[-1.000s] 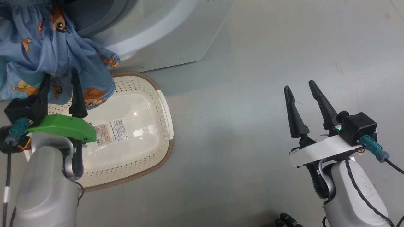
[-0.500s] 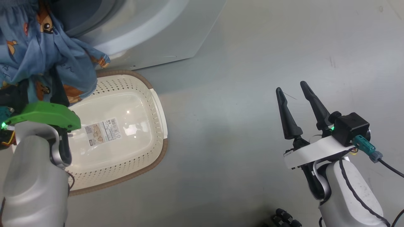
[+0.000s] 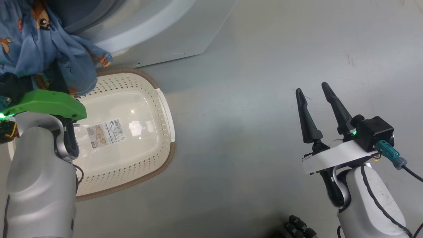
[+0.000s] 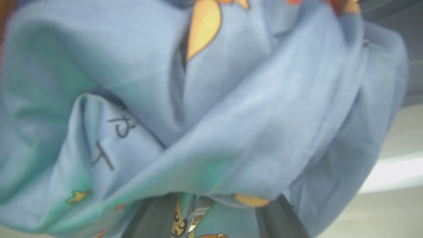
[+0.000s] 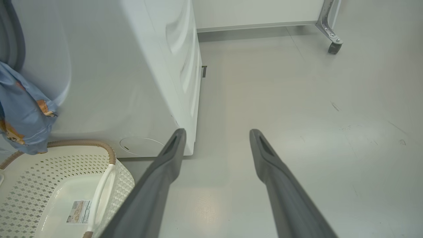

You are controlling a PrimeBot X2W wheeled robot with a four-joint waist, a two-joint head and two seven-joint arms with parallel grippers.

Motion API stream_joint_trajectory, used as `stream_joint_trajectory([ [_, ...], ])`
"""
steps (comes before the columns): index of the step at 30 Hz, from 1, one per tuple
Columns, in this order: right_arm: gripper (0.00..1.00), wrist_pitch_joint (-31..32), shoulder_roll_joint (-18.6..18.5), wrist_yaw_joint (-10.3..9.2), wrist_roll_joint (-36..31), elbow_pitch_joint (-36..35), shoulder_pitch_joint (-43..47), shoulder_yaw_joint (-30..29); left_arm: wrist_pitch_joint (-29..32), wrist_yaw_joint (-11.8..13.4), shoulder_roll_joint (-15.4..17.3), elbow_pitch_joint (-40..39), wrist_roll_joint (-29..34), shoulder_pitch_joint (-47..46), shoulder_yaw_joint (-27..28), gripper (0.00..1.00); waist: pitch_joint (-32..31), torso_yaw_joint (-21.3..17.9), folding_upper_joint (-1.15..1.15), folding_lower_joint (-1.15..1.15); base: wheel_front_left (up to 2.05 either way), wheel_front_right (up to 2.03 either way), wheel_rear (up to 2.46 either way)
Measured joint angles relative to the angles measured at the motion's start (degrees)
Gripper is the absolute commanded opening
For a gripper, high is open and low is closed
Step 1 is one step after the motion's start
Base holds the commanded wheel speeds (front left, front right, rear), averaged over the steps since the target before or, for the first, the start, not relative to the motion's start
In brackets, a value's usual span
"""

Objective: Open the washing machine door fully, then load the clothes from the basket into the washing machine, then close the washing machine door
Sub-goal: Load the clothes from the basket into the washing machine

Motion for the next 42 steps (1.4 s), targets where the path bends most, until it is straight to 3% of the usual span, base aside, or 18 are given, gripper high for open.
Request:
stream_joint_trajectory([
  [1,1.00,0.00,0.00,0.00,0.00,0.00,-0.01,-0.27,-0.12,-0.03,-0.21,0.03,0.00,-0.09,-0.09,0.28,-0.01,0.14,0.00,0.00,0.00,0.00,0.00],
  [4,1.00,0.00,-0.01,0.00,0.00,-0.01,-0.12,-0.68,-0.45,-0.07,-0.62,0.08,0.00,-0.33,-0.08,0.00,-0.14,0.72,0.00,0.00,0.00,0.00,0.00],
  [11,1.00,0.00,0.00,0.00,0.00,0.03,-0.32,-1.02,-0.41,-0.75,-1.53,-1.78,-0.08,0.19,0.99,0.00,-0.61,2.24,0.00,0.01,0.00,0.00,0.00],
  [26,1.00,0.00,-0.01,0.00,0.23,1.33,-0.32,-0.37,-0.53,-5.19,-2.19,-11.94,-1.04,5.03,0.12,0.00,-3.17,4.46,0.00,0.01,0.00,0.00,0.00],
  [33,1.00,0.00,-0.01,0.00,1.52,2.13,-0.32,1.60,-0.68,-6.59,-2.31,-16.31,-1.53,4.78,-1.35,0.00,-4.39,3.75,0.00,0.01,0.00,0.00,0.00],
  [42,1.00,0.00,0.00,0.00,4.33,2.55,-0.26,4.27,0.18,-6.39,-1.34,-17.15,-1.12,-0.02,-2.05,0.00,-5.41,1.35,0.00,0.00,0.00,0.00,0.00],
])
